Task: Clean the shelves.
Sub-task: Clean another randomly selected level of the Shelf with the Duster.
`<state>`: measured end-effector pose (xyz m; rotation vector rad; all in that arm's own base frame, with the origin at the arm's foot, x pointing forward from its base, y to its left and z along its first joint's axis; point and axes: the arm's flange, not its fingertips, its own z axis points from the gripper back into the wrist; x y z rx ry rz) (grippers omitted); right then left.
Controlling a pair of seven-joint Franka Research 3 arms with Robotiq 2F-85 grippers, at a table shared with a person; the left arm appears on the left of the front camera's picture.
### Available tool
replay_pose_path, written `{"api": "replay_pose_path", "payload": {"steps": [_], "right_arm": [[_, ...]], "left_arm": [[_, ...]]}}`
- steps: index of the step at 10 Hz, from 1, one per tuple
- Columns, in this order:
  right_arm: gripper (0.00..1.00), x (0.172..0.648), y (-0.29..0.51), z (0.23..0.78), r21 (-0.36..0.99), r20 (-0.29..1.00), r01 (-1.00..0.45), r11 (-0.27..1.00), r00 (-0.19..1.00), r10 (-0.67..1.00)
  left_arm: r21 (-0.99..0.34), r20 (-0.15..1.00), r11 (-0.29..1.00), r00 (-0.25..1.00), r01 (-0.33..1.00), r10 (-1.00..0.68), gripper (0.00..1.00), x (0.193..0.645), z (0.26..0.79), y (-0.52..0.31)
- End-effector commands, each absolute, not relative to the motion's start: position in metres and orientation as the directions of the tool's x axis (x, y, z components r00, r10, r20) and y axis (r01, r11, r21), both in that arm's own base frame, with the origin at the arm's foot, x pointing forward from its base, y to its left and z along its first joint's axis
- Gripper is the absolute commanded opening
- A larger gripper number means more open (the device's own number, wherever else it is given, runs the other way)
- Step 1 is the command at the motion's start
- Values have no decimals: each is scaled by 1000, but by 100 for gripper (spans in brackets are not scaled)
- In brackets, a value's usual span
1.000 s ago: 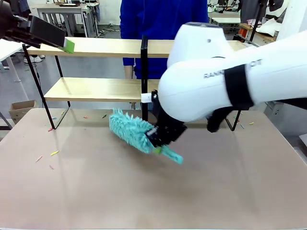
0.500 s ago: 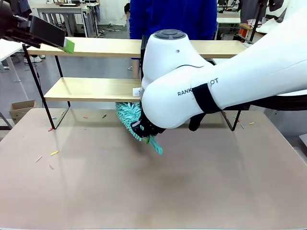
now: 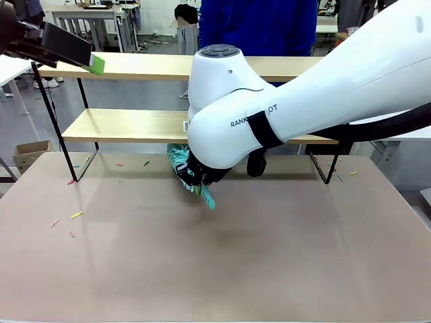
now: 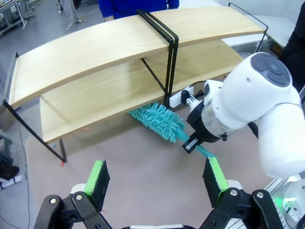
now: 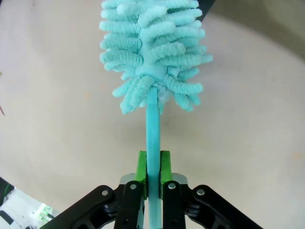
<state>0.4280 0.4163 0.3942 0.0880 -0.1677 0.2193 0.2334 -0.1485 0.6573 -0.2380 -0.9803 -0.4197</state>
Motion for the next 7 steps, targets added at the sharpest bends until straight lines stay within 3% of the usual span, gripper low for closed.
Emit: {"api": "replay_pose_path", "payload": {"steps": [1, 7], "right_arm": [[12, 443, 437, 391, 76, 209, -156, 985, 968, 138], [12, 475, 468, 366, 155, 188, -171, 973, 972, 141]], "left_arm": [[-6, 843, 896, 484, 444, -235, 100, 232, 656, -147], [-6, 843, 896, 484, 444, -235, 100, 232, 656, -147]]}}
